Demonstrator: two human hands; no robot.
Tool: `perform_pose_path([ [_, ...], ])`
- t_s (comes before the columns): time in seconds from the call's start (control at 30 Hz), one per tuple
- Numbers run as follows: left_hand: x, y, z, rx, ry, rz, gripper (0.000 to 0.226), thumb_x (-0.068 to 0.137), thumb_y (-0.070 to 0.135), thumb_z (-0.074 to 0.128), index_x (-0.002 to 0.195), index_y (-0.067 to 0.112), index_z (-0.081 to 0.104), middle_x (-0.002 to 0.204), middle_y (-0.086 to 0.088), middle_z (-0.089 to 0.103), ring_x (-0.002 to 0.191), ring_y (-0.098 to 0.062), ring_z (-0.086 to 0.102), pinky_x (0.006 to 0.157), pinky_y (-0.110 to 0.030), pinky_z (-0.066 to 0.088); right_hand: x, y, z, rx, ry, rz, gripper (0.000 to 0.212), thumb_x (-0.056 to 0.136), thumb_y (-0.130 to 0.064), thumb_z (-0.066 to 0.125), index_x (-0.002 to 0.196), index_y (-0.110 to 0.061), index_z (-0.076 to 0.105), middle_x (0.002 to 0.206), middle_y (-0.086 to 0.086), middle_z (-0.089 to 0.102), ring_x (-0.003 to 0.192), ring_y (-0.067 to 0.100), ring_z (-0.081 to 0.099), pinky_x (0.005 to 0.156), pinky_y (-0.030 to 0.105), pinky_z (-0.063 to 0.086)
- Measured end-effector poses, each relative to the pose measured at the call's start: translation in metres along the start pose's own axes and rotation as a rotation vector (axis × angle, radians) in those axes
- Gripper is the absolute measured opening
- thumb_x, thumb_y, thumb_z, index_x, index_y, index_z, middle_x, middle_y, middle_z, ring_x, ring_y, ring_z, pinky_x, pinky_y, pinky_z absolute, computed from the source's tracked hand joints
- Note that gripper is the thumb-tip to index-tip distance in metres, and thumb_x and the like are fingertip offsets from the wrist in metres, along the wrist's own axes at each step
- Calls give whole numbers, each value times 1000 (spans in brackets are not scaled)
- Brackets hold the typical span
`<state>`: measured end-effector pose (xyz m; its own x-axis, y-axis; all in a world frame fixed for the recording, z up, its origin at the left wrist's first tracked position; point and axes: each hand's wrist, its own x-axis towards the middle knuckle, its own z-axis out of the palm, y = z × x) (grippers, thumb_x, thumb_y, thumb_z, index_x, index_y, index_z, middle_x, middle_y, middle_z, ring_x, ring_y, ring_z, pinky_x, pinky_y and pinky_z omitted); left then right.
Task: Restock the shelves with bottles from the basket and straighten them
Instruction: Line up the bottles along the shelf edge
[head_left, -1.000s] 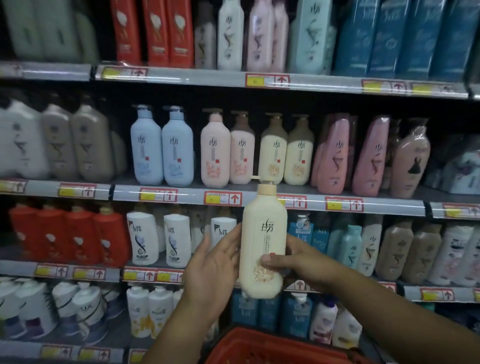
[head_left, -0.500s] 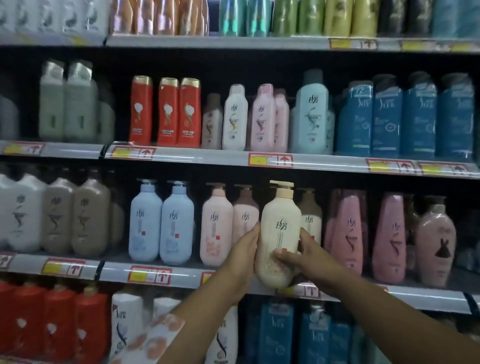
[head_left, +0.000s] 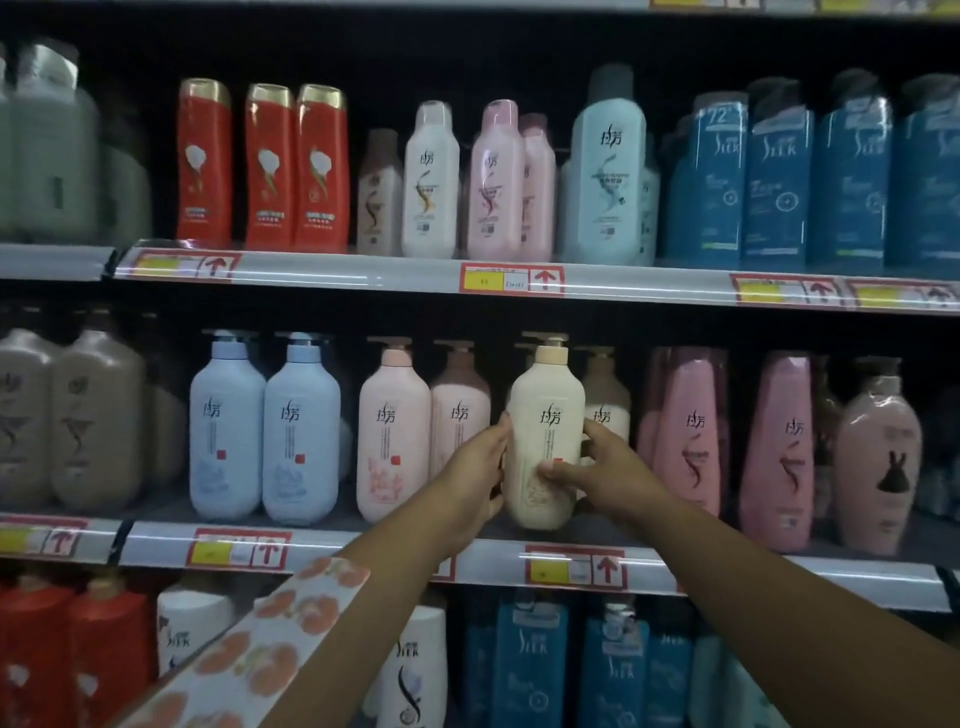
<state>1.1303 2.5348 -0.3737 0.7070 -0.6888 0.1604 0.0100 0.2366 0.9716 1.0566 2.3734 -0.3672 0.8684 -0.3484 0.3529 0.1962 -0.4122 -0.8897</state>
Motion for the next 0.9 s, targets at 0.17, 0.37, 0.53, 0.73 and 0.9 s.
perform_pose_path([
  [0.17,6,-6,-4,22,17,-20,33,105,48,36,122,36,62,123,9,69,117,-13,59,79,-30,48,2,9,5,-35,26,12,51,82,-13,81,127,-18,57,116,3,69,103,21,67,85,50,60],
  [0.37,8,-15,-9,-11,62,-48,42,104,49,38,137,30,56,130,7,67,124,-15,56,94,-35,45,8,9,9,-203,39,27,49,82,-24,82,125,-14,60,117,2,69,99,17,66,82,42,61],
  [0.53,-2,-10,-2,89,63,-33,30,104,48,40,121,30,56,114,13,65,103,-8,58,85,-31,46,-5,18,18,-412,111,1,47,89,-36,74,127,-16,55,123,1,66,111,21,63,94,42,56],
  [0.73,-44,-20,6,732,90,105,51,100,48,40,148,31,44,145,11,49,127,-12,47,104,-34,38,-53,20,24,-624,45,-159,44,90,-25,67,128,-20,46,128,2,60,116,21,60,96,42,54],
  [0.9,-90,-42,9,1308,96,290,57,102,43,40,154,23,32,154,2,41,138,-19,40,113,-40,37,-111,20,15,-964,-40,-245,65,91,-46,60,146,-21,36,143,0,50,125,23,53,101,41,48],
])
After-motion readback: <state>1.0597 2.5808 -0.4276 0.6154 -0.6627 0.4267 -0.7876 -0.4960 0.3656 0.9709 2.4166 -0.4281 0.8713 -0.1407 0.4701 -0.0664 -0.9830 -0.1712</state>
